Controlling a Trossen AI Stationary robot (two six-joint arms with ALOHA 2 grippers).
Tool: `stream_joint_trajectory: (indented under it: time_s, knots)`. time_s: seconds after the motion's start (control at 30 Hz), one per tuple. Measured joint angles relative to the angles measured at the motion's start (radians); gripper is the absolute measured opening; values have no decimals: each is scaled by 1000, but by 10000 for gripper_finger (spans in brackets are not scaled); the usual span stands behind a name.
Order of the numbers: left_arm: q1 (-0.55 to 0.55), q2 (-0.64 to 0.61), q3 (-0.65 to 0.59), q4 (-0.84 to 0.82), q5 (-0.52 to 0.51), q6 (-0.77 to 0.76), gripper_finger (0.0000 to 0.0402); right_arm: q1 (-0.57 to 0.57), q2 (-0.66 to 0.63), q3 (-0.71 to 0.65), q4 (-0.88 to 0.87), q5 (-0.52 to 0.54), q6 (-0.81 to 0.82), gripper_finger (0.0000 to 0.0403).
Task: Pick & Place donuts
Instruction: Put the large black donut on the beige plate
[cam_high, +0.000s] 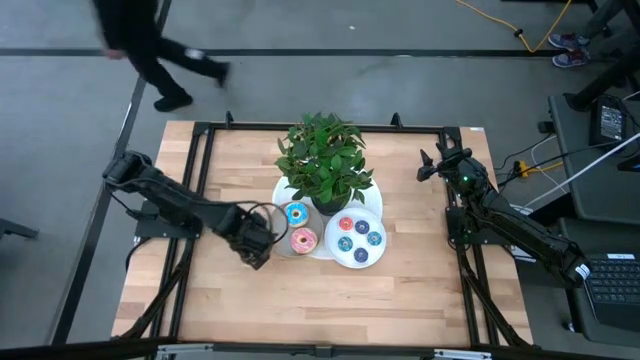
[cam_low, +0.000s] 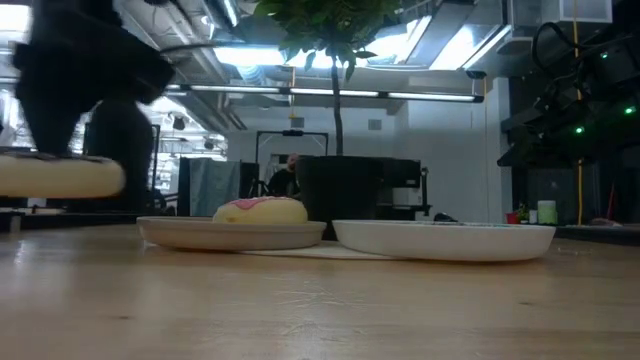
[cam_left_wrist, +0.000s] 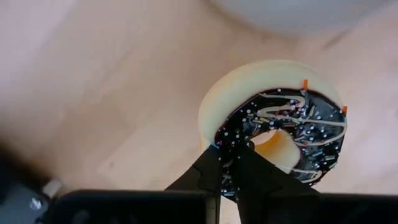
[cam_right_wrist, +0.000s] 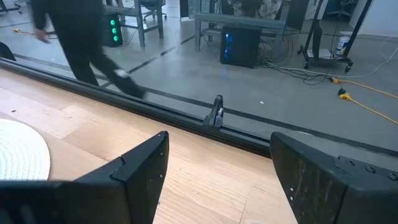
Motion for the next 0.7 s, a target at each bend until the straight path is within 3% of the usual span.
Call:
stream_joint_trajectory:
  time_s: [0.33,0.7]
  knots:
    - [183,119,100,-2,4,139,22,0,0,0,0,0,0,278]
    - [275,172,130,7,18,174,22,0,0,0,0,0,0,278]
